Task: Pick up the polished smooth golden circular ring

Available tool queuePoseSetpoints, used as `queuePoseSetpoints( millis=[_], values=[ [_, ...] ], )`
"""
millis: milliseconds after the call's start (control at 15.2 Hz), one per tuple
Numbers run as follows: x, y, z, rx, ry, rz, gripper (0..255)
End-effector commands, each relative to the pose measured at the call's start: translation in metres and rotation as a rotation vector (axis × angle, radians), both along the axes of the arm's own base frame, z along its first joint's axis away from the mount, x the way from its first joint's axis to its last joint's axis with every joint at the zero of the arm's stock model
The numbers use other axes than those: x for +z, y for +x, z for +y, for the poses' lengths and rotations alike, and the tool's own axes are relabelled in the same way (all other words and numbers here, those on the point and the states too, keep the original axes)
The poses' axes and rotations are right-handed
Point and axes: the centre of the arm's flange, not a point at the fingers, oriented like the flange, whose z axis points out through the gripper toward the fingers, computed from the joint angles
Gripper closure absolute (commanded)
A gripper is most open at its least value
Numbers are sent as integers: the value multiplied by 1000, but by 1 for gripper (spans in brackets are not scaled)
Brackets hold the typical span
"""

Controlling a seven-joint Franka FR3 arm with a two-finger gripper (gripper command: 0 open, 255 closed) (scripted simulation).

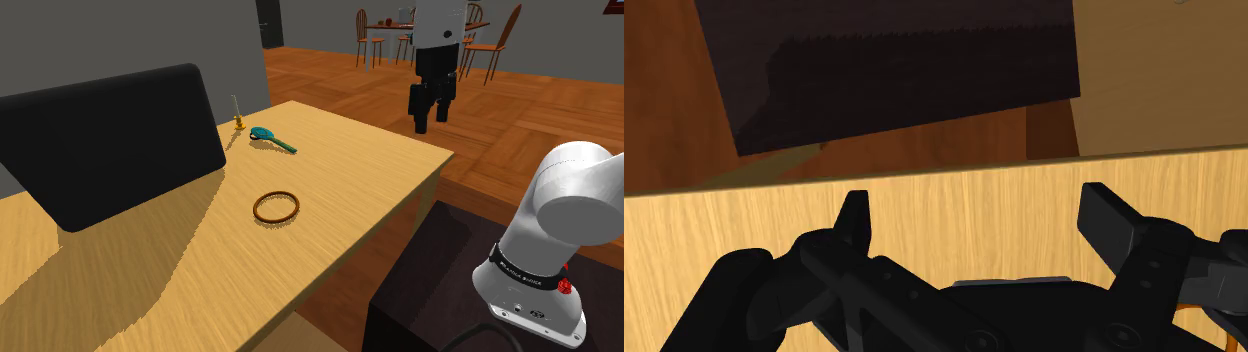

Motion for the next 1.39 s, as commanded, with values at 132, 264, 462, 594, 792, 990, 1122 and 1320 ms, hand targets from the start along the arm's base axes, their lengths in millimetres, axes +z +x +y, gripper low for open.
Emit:
queuePoseSetpoints(
  millis=[132, 264, 462, 594, 792, 990, 1122, 1320],
  values=[
    [-12, 16, 16, 17, 0, -11, 0],
    [-23, 32, 33, 33, 0, -22, 0],
    [-40, 56, 58, 58, 0, -38, 0],
    [-50, 71, 75, 75, 0, -49, 0],
    [-67, 94, 101, 100, -1, -66, 0],
    [-82, 117, 127, 125, -1, -82, 0],
    [-92, 132, 145, 142, -1, -93, 0],
    [-108, 154, 173, 167, -1, -110, 0]
  ],
)
